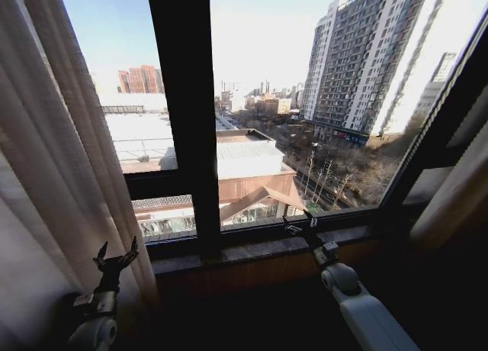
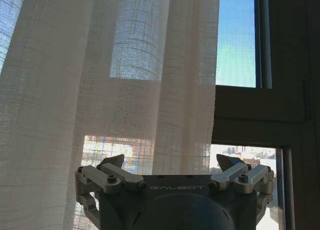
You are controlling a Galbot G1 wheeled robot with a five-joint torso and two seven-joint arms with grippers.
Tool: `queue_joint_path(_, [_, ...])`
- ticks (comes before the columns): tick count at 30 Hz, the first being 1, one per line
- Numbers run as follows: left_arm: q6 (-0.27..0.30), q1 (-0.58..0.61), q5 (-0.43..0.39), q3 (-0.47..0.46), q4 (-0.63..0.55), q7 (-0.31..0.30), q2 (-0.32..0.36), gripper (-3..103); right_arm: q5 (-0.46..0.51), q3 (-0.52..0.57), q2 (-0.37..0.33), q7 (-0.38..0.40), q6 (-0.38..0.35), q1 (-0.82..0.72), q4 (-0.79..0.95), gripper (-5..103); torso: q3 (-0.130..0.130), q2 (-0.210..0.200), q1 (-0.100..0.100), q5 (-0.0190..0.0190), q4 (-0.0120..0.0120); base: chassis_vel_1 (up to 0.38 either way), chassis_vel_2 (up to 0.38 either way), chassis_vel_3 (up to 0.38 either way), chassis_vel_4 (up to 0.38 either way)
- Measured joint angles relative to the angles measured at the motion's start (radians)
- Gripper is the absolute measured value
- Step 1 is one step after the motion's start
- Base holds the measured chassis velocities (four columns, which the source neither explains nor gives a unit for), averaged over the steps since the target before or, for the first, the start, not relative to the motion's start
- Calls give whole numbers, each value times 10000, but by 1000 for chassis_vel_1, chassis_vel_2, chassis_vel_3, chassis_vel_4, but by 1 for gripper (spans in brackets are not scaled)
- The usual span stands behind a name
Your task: Open the curtains by pulling them apart, changing their state from closed to fully open.
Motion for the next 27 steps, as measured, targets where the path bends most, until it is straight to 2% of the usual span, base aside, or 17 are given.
queue_joint_path(27, [0,0,0,0,0,0,0,100,0,0,0,0,0,0,0,100,-1,0,-2,1,0,0,0,0,0])
